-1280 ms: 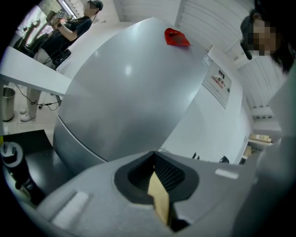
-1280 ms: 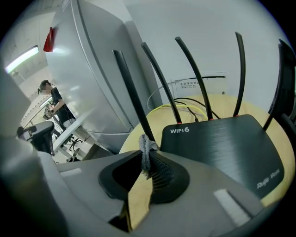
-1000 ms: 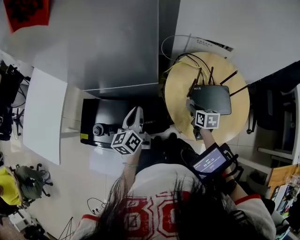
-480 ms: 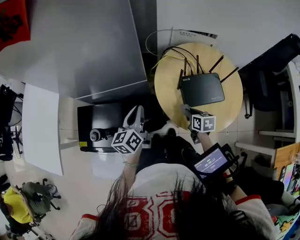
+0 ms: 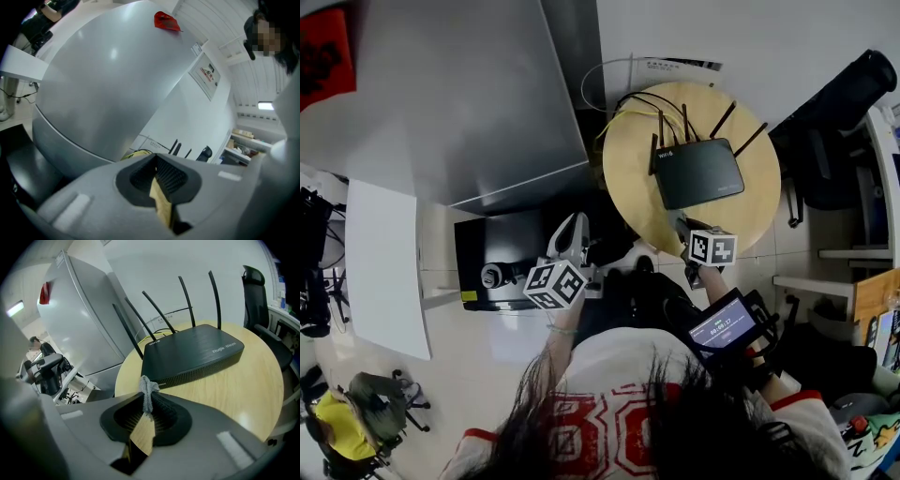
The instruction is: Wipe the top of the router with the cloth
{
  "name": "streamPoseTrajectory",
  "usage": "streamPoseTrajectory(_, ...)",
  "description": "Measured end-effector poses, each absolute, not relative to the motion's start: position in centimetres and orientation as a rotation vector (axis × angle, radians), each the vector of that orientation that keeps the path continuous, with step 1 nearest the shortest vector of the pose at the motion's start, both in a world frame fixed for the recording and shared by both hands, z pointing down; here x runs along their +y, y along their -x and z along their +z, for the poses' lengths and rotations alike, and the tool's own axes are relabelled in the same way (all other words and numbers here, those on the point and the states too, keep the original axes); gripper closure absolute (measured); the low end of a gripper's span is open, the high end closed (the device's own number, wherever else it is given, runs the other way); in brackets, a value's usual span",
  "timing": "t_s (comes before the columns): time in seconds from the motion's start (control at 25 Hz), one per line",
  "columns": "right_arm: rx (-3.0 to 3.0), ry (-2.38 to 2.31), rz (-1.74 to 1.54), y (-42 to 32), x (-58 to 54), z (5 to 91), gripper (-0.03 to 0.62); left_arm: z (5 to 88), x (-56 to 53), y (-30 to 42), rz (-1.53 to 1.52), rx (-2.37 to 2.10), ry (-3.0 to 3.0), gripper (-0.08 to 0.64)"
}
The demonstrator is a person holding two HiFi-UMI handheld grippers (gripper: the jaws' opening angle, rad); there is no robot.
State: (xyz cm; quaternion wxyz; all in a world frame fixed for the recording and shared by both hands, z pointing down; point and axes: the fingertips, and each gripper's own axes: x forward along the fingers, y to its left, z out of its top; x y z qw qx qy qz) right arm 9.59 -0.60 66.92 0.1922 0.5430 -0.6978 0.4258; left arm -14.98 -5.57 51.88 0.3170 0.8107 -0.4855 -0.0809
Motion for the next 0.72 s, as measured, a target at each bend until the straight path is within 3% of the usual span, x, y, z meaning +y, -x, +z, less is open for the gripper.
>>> streamPoseTrajectory(0.32,-2.073,-1.609,1.225,-7.9,-0.1,64.3,0.549,51.4,-5.0,14.7,-0.208,-1.231,-2.173,0.56)
streamPoseTrajectory(0.72,-2.363,-1.743,1.059,-4.9,-0.6,53.9,0.551,51.3,-3.0,12.6,-0.188,-1.094,-2.23,0.56)
